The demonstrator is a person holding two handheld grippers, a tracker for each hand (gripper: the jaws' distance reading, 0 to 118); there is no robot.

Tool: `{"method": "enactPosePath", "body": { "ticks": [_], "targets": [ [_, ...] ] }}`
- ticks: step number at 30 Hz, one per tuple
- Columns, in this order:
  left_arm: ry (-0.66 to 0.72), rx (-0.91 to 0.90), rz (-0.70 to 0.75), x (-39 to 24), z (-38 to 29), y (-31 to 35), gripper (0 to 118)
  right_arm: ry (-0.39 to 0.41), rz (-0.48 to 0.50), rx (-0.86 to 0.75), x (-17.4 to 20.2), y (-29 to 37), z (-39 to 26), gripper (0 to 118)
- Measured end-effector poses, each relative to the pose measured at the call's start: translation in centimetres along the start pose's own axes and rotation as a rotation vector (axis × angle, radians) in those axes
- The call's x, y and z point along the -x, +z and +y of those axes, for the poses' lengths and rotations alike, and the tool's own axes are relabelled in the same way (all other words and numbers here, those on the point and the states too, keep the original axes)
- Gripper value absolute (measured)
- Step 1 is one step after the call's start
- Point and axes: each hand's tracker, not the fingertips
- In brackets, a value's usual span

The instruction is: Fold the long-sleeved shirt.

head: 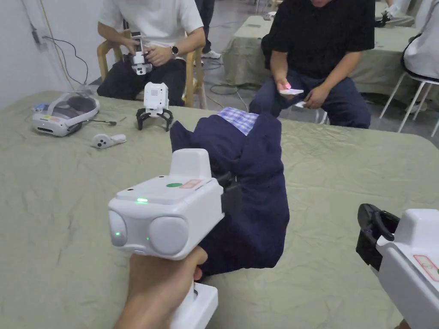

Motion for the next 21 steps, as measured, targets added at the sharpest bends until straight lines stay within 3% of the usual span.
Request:
{"method": "enactPosePath", "body": {
  "ticks": [6,11,12,16,18,21],
  "targets": [
    [-0.089,0.286,-0.04,-7.4,-9.4,-12.2,39,-0.021,-0.099,0.082,-5.2,0.4,-3.9,0],
    [-0.048,0.507,-0.016,-8.7,-17.2,-18.1,42,-0.02,-0.143,0.169,-6.8,0.6,-7.1,0],
    [-0.031,0.516,-0.011,-8.7,-17.4,-18.0,48,-0.011,-0.146,0.183,-6.9,0.7,-7.5,0],
    [-0.062,0.405,0.003,-8.2,-15.0,-14.8,104,-0.007,-0.146,0.195,-6.4,0.7,-8.1,0],
    [-0.04,0.283,0.009,-7.4,-12.7,-12.2,110,-0.054,-0.132,0.175,-5.7,0.9,-7.6,0],
    [-0.133,0.126,0.055,-6.4,-9.8,-6.8,110,-0.057,-0.122,0.145,-4.2,1.4,-6.3,0]
  ]
}}
